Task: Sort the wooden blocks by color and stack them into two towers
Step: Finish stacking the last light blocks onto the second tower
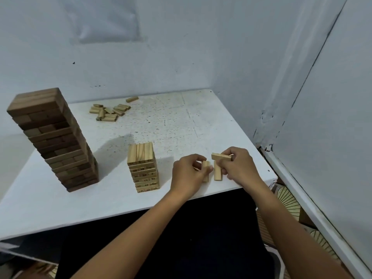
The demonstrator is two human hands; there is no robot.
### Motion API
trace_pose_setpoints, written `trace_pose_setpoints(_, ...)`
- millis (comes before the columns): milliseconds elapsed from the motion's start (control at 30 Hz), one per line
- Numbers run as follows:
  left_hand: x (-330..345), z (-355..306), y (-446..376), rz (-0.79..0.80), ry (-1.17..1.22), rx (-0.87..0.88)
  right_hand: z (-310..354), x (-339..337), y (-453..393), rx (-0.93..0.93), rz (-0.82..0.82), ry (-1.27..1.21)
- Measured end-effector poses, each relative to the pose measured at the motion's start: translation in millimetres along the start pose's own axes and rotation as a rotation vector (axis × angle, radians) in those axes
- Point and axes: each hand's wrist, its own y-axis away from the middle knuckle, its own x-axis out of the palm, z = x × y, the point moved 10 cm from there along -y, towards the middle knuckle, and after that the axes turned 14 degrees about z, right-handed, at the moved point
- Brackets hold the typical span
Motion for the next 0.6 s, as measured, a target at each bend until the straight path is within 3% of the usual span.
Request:
trace_pose_setpoints(233,-0.7,-3.7,-7.7,0.028,-0.078,0.018,5.9,0.8,1.7,-0.011,0.023,0.057)
trace_pose_setpoints(333,-1.5,-12.8,-4.6,0.045,-0.244,0.040,7.0,-8.3,4.5,-0.001,-0.020,0.156)
trace_pose_setpoints(600,13.5,-16.4,4.9,0.217,-0.445,0.204,-4.7,-17.0,10.7,0.028,-0.050,0.264)
